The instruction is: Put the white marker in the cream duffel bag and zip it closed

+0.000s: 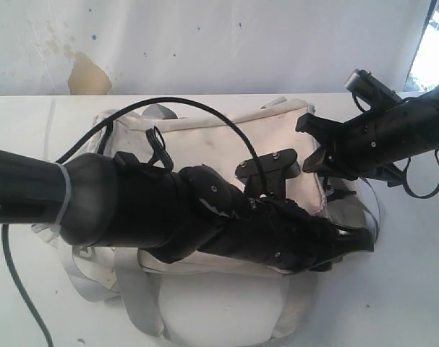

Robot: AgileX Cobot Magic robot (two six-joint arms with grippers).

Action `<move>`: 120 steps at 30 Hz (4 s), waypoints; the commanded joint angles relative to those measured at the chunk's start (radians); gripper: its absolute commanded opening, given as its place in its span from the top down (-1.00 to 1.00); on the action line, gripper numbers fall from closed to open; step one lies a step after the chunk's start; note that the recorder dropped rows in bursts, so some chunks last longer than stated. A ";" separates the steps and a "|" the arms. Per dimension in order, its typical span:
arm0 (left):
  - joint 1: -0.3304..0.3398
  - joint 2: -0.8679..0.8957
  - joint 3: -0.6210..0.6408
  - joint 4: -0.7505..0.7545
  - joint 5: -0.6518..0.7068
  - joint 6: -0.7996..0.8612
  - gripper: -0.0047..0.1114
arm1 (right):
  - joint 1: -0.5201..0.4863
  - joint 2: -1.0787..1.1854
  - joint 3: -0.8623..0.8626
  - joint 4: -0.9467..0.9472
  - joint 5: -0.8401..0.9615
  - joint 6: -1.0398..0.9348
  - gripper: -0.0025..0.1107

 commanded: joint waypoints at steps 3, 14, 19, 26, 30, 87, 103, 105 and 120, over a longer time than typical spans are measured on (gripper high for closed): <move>0.002 0.033 -0.005 -0.013 -0.025 0.063 0.34 | -0.003 -0.001 -0.008 0.043 0.036 -0.048 0.96; 0.012 0.057 -0.020 -0.013 -0.106 0.063 0.34 | -0.003 -0.003 -0.021 0.107 0.150 -0.087 0.96; 0.012 0.059 -0.063 0.017 -0.044 0.090 0.34 | -0.003 -0.003 -0.030 0.110 0.175 -0.087 0.96; 0.014 0.065 -0.063 0.026 -0.048 0.070 0.34 | -0.003 -0.003 -0.051 0.118 0.205 -0.087 0.96; 0.016 0.067 -0.063 0.029 -0.069 0.063 0.34 | -0.003 -0.003 -0.051 0.106 0.209 -0.087 0.96; 0.037 0.120 -0.078 0.008 -0.081 -0.069 0.70 | -0.003 -0.014 -0.051 -0.030 0.222 -0.090 0.96; 0.037 0.129 -0.088 0.014 -0.134 -0.067 0.57 | -0.003 -0.014 -0.051 -0.030 0.246 -0.090 0.96; 0.037 0.129 -0.088 0.035 -0.134 -0.067 0.74 | -0.003 -0.014 -0.051 -0.030 0.246 -0.090 0.96; 0.075 0.019 -0.088 0.409 0.315 -0.079 0.92 | -0.003 -0.014 -0.051 -0.123 0.222 -0.090 0.96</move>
